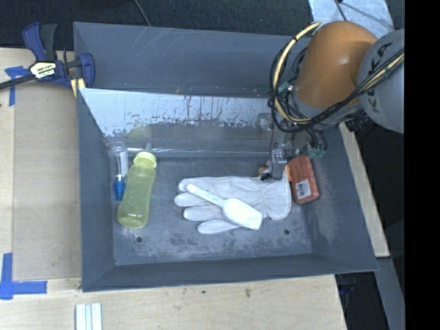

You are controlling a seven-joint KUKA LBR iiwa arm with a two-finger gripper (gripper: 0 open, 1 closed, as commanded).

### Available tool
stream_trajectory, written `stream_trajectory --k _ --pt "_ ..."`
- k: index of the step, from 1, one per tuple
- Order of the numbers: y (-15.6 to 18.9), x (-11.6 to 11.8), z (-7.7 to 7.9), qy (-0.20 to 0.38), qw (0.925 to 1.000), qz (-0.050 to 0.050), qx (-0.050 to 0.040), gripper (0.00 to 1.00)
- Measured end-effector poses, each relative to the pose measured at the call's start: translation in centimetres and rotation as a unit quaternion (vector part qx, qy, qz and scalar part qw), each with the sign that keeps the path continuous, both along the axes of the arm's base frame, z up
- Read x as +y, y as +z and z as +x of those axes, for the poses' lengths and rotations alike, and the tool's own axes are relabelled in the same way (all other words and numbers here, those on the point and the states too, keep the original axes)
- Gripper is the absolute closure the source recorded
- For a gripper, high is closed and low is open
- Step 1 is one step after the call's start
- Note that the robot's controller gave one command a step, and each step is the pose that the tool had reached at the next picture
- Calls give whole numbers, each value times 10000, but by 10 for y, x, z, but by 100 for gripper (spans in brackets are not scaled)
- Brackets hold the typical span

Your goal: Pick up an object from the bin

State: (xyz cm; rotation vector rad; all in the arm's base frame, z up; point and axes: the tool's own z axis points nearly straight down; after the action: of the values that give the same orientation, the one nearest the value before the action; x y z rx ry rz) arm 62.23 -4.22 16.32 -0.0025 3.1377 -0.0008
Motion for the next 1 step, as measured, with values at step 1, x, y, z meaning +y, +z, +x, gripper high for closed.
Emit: stream_trajectory --k 1 --pt "0 0 0 0 10000 0 0 0"
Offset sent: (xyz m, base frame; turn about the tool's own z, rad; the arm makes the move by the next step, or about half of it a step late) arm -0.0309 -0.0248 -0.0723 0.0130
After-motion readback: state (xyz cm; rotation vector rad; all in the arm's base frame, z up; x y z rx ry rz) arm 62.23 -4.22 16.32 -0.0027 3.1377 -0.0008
